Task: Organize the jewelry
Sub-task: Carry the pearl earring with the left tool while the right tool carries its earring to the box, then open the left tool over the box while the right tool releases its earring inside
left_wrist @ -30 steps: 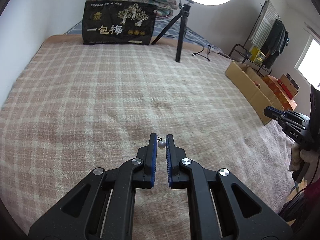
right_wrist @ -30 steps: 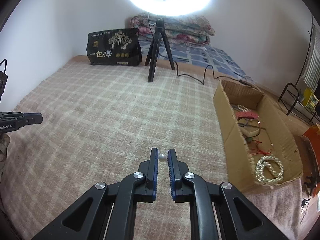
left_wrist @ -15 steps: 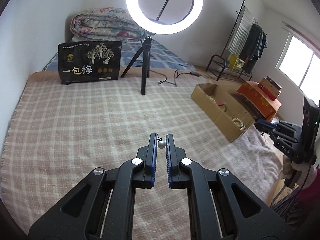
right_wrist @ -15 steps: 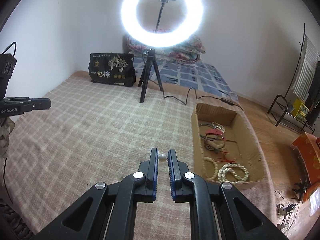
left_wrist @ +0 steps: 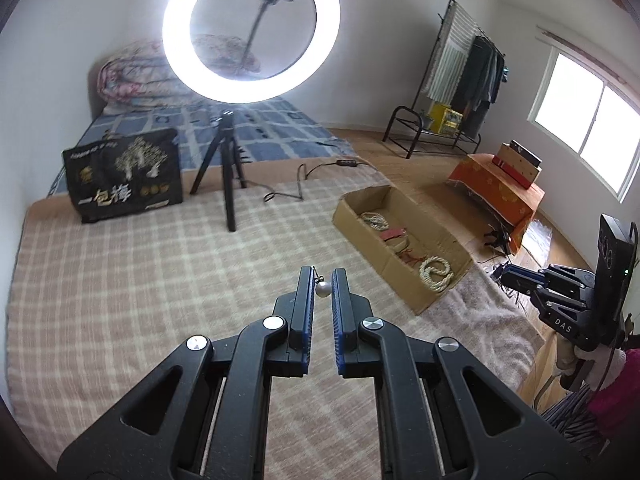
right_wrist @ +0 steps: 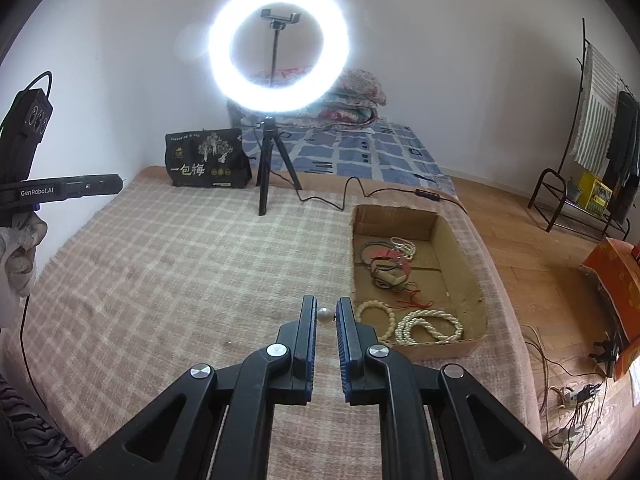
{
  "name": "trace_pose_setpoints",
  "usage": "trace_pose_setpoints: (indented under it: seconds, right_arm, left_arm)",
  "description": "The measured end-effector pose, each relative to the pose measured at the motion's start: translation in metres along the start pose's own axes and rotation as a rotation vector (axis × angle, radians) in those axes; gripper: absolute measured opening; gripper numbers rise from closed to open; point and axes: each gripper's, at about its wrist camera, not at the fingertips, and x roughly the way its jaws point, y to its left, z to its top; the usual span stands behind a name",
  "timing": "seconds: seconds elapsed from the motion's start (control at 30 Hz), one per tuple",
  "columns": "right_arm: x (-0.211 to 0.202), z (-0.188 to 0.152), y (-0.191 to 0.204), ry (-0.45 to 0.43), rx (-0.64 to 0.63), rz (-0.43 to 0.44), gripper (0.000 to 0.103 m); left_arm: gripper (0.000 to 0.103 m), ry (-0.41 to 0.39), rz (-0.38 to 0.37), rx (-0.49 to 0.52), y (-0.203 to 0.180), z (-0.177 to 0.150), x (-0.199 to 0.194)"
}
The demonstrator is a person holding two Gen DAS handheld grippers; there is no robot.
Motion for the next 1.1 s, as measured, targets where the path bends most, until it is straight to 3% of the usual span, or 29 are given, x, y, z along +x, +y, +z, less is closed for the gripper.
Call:
trace_pose_setpoints:
  seconds: [0.33,0.67,1.1]
  right_arm:
    - [0.001,0.021,-0.051,0.0,0.043,-0.001,0.008]
    - [0.038,0.052,-0.087,-0.016,0.033,-0.024,0.008]
    - [0.128,0.065,-0.139,0.038,0.091,0.0,0.008]
  left_arm:
    - [0.007,0.058,-0.068,0.102,-0.075,0.039,0.045]
    - [0.007,0.142,-0.11,0.173,-0.135,0.044,0.1]
    - [0.007,0.202,-0.124,0.111,-0.145,0.043,0.2]
